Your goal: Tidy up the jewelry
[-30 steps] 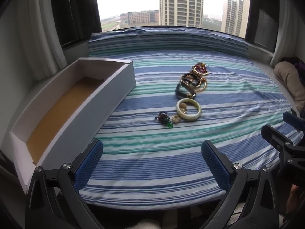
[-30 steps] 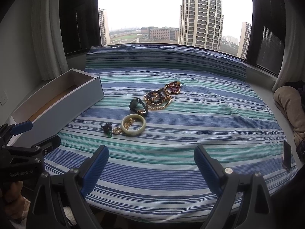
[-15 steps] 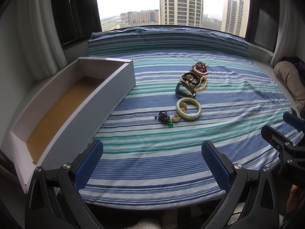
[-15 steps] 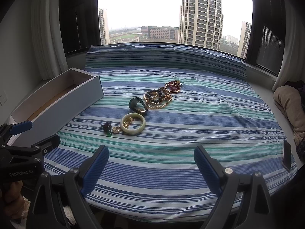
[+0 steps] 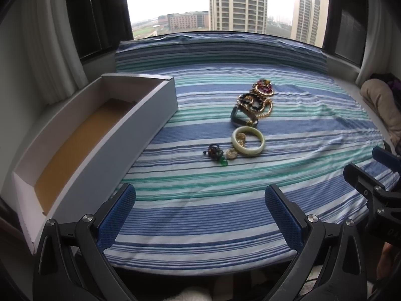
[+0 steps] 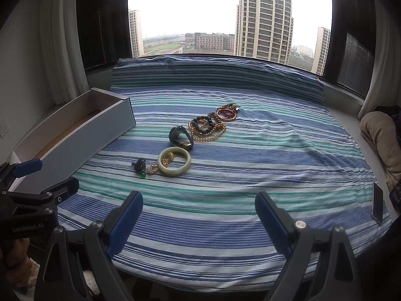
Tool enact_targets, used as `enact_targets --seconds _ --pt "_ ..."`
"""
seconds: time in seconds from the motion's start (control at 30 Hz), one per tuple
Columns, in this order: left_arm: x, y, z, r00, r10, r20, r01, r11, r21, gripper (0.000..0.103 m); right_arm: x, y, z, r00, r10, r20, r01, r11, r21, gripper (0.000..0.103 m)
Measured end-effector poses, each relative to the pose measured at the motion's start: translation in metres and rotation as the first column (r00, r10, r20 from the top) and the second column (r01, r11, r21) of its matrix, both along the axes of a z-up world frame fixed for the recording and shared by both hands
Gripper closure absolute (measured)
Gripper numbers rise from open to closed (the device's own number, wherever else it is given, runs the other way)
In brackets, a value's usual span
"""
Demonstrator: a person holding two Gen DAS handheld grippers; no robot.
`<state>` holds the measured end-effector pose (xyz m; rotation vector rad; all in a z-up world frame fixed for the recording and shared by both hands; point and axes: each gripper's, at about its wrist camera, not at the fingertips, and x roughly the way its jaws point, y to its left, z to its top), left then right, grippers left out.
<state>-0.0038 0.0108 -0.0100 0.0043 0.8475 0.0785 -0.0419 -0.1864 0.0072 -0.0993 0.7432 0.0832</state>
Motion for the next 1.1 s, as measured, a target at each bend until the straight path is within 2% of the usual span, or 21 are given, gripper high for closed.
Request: enact_targets --seconds 1.1 --pt "0.0025 -0.0004 -0.0044 1.0 0.004 -0.019 -0.004 1.0 0.006 0.0 0.0039 0.0007 -0.0016 1.0 0.001 -0.008 -0.001 1.0 -0.001 0.01"
